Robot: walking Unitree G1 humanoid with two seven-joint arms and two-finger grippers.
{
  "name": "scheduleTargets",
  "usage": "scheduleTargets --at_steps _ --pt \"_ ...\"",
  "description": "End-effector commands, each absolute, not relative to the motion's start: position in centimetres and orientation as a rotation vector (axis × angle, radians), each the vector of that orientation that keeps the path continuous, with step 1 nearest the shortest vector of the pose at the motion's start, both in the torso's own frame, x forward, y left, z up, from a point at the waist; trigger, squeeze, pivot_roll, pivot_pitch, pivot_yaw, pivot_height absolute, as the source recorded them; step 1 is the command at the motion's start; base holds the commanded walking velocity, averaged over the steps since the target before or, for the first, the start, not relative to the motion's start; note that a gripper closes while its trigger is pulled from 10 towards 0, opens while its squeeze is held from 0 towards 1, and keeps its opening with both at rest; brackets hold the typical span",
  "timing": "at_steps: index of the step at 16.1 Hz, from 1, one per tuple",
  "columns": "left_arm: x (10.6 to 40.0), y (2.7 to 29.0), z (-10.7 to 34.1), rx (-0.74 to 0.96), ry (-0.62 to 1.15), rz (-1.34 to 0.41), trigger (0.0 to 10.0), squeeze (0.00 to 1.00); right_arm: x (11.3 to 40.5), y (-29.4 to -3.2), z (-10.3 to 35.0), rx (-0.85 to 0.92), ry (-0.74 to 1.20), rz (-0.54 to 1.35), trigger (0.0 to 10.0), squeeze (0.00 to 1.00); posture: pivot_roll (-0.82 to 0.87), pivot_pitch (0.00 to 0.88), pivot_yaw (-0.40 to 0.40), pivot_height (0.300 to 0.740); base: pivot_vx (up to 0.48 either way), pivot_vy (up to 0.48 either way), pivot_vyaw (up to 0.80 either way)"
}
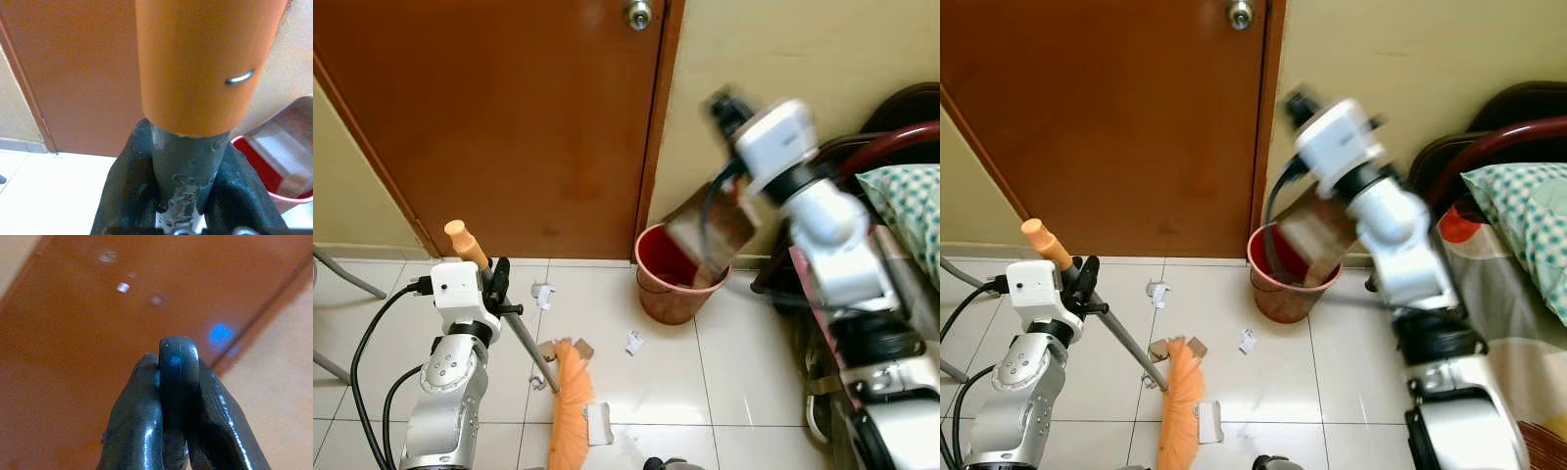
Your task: Sweep floor
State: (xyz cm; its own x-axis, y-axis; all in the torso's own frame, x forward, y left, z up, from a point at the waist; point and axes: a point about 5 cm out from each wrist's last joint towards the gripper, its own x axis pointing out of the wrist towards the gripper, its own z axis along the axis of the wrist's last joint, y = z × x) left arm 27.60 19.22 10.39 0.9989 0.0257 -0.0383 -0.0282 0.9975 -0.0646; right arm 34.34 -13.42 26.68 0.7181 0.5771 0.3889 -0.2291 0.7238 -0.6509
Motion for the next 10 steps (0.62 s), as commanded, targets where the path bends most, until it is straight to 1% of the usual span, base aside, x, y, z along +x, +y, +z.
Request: scheduleTargets --at_steps 1,2,3,6,7,9,10 --pt "27.7 18.9 9.9 -0.060 0.062 0.017 10.0 0.00 33.3 -12.5 28.7 -0.668 -0.753 0.506 10.0 0.00 0.07 0.124 -0.019 0.740 0.000 0.000 0.00" --pt "27.7 18.9 10.0 -0.059 0.061 0.016 10.0 0.00 33.2 -12.3 29.0 -0.667 -0.769 0.510 10.0 0.00 0.07 0.123 -0.018 0.740 0.000 0.000 0.00" --pt "27.8 18.9 10.0 -0.058 0.059 0.014 10.0 0.00 32.7 -11.2 30.1 -0.663 -0.841 0.530 10.0 0.00 0.07 0.120 -0.015 0.740 0.000 0.000 0.00" --pt "28.1 18.7 10.2 -0.055 0.051 0.002 10.0 0.00 31.7 -9.2 32.2 -0.629 -0.962 0.562 10.0 0.00 0.06 0.114 -0.011 0.740 0.000 0.000 0.00" --pt "28.2 18.7 10.3 -0.053 0.047 0.001 10.0 0.00 31.5 -8.8 33.3 -0.579 -1.004 0.555 10.0 0.00 0.06 0.112 -0.009 0.740 0.000 0.000 0.00" --pt "28.3 18.8 10.4 -0.051 0.044 0.000 10.0 0.00 31.4 -8.6 34.5 -0.488 -1.029 0.535 10.0 0.00 0.06 0.108 -0.006 0.740 0.000 0.000 0.00" --pt "28.4 18.8 10.5 -0.049 0.041 -0.003 10.0 0.00 31.5 -8.4 35.0 -0.372 -1.004 0.544 10.0 0.00 0.06 0.104 -0.003 0.740 0.000 0.000 0.00"
